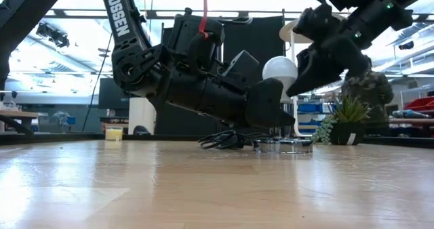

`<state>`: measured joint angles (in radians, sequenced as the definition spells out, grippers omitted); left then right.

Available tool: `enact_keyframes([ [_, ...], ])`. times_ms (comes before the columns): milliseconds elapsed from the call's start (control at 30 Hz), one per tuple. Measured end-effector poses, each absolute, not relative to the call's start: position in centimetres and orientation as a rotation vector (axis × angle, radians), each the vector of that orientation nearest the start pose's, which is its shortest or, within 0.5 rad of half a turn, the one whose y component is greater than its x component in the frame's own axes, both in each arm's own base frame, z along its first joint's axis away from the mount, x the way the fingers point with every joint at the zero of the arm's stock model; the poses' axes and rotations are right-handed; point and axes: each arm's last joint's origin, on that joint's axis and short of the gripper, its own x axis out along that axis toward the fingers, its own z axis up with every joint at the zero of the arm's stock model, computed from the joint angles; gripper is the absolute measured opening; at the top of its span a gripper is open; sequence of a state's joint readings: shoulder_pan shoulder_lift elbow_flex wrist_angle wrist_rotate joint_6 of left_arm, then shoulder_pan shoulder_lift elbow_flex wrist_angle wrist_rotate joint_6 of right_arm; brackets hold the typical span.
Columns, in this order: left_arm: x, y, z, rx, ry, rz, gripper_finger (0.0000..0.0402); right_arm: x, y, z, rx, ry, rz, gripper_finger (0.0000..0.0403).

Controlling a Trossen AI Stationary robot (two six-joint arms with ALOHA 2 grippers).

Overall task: Screw lightbulb
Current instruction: Remove the white lightbulb from the metallic lamp

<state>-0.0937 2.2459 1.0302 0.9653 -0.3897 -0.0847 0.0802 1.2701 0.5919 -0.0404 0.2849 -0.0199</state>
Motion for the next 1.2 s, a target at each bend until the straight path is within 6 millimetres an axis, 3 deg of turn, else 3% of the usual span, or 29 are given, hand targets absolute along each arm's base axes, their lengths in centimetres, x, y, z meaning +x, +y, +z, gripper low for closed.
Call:
enact_keyframes([
  [100,41.7,-2.7,7.7,-0.023,0.232,0.313,0.0177,23.8,0.7,18.3,-0.283,0.767,-0.251,0.0248],
  [233,41.7,-2.8,7.7,-0.019,0.233,0.308,0.0177,23.4,-0.1,18.3,-0.39,0.795,-0.471,0.0248],
  [433,41.7,-2.8,7.7,-0.019,0.233,0.308,0.0177,23.1,0.8,18.7,-0.346,0.82,-0.35,0.0248],
  [633,41.7,-2.8,7.7,-0.019,0.233,0.307,0.0177,23.2,1.2,21.0,-0.204,0.93,-0.256,0.0248],
  [733,41.7,-2.8,7.7,-0.02,0.233,0.307,0.0177,23.8,1.4,21.8,-0.107,0.889,-0.217,0.0255],
  [1000,41.7,-2.8,7.7,-0.019,0.231,0.307,0.0177,24.3,1.9,21.7,-0.012,0.792,-0.232,0.0281],
  [1200,41.7,-2.8,7.7,-0.019,0.231,0.307,0.0177,25.4,2.2,19.5,-0.058,0.838,-0.207,0.0297],
])
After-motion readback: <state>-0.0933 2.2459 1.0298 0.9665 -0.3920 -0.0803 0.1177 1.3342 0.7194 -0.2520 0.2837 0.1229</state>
